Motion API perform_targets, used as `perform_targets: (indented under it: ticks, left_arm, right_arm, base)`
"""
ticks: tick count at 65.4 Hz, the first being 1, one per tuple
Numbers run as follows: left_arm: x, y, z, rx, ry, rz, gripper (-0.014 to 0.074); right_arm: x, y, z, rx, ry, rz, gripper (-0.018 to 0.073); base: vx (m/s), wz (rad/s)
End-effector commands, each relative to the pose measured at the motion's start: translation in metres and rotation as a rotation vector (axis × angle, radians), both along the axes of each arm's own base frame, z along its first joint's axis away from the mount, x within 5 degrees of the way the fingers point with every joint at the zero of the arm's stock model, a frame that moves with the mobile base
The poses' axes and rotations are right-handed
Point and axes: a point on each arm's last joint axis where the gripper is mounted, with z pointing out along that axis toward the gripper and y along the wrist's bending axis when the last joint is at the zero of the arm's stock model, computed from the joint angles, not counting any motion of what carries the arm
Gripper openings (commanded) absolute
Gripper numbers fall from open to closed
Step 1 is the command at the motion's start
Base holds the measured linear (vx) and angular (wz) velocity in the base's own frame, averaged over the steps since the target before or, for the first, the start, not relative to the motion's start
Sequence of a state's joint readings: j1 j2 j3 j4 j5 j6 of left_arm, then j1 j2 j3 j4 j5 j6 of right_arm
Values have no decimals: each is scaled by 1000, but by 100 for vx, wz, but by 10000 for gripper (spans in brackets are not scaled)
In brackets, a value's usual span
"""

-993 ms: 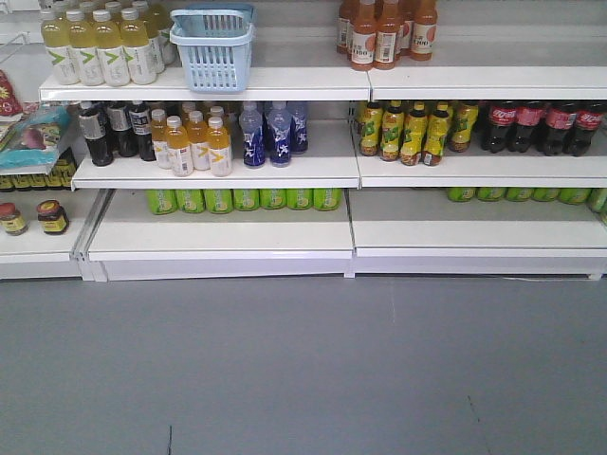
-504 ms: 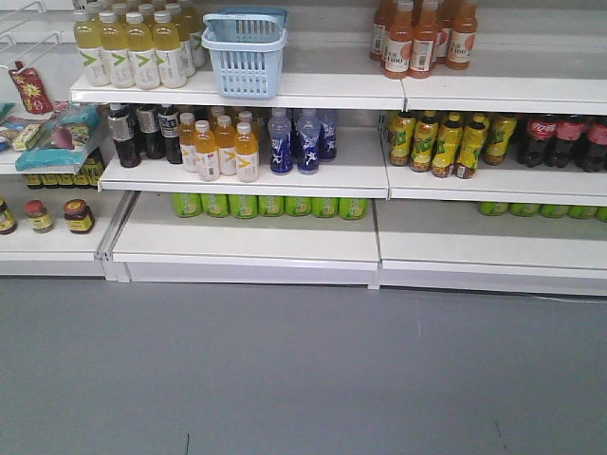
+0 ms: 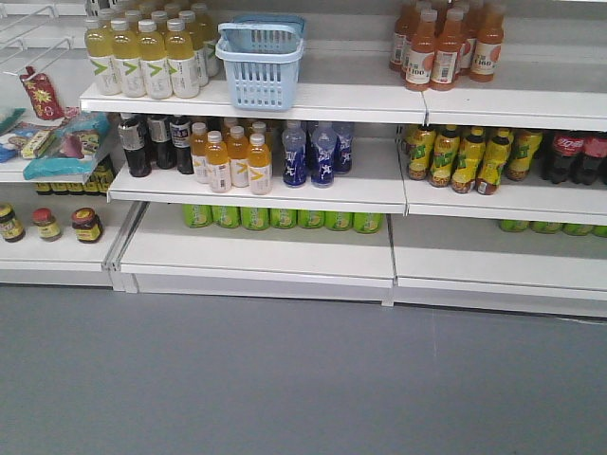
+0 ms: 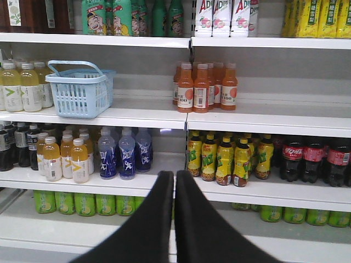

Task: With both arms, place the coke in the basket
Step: 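Drive the base toward the shelf holding the light-blue basket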

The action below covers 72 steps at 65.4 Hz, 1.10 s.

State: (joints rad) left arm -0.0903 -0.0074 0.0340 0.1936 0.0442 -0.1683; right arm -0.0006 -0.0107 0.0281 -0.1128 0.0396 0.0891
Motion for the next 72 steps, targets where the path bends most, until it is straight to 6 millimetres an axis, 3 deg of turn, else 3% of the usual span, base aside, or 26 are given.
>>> perform_targets:
  ticks: [1, 72]
  left_arm:
    - [-2, -1, 8, -24, -87, -16, -6]
    - [-2, -1, 8, -24, -87, -16, -6]
  right_arm:
    - [-1, 0, 4, -15, -77, 1, -5]
    - [-1, 0, 4, -15, -76, 1, -5]
  base:
    - [15, 1]
    - [16, -1]
